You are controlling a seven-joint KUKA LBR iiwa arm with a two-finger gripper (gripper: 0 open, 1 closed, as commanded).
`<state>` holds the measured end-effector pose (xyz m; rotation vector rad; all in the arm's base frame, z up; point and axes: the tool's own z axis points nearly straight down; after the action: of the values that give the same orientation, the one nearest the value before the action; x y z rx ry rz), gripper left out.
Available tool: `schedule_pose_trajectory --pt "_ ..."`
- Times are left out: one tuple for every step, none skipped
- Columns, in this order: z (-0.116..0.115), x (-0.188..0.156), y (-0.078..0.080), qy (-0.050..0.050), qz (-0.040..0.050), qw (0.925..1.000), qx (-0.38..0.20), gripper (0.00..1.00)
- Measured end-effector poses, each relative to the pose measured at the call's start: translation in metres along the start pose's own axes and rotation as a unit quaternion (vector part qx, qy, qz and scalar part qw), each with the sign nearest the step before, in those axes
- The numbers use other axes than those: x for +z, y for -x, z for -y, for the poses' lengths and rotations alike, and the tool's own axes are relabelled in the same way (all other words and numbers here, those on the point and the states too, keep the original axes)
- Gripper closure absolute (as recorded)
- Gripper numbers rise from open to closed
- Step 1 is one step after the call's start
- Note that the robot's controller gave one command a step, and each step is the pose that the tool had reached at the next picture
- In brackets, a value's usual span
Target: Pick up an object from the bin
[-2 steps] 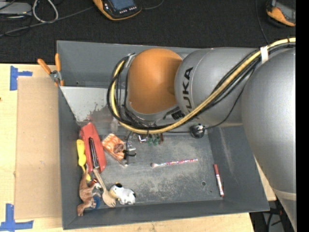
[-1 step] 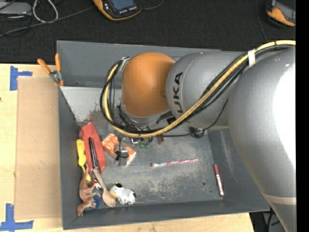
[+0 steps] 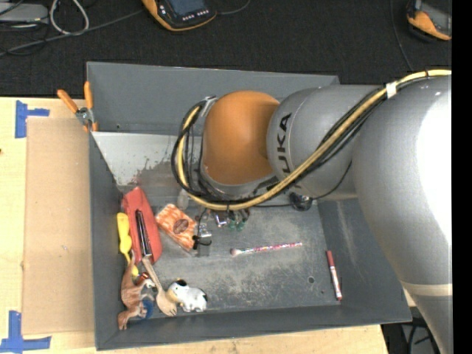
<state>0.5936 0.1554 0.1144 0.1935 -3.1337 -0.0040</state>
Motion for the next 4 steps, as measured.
schedule_pose_trajectory --pt "0.004 0.007 0.018 0.002 0.003 0.9965 0.084 0.0" --pt "0.022 0.046 0.009 0.001 -0.0008 0.9978 0.066 0.0" --pt "0.032 0.044 0.007 0.002 0.0028 0.9958 0.091 1.0" --pt "0.033 0.044 0.007 0.002 0.0048 0.9958 0.092 0.0"
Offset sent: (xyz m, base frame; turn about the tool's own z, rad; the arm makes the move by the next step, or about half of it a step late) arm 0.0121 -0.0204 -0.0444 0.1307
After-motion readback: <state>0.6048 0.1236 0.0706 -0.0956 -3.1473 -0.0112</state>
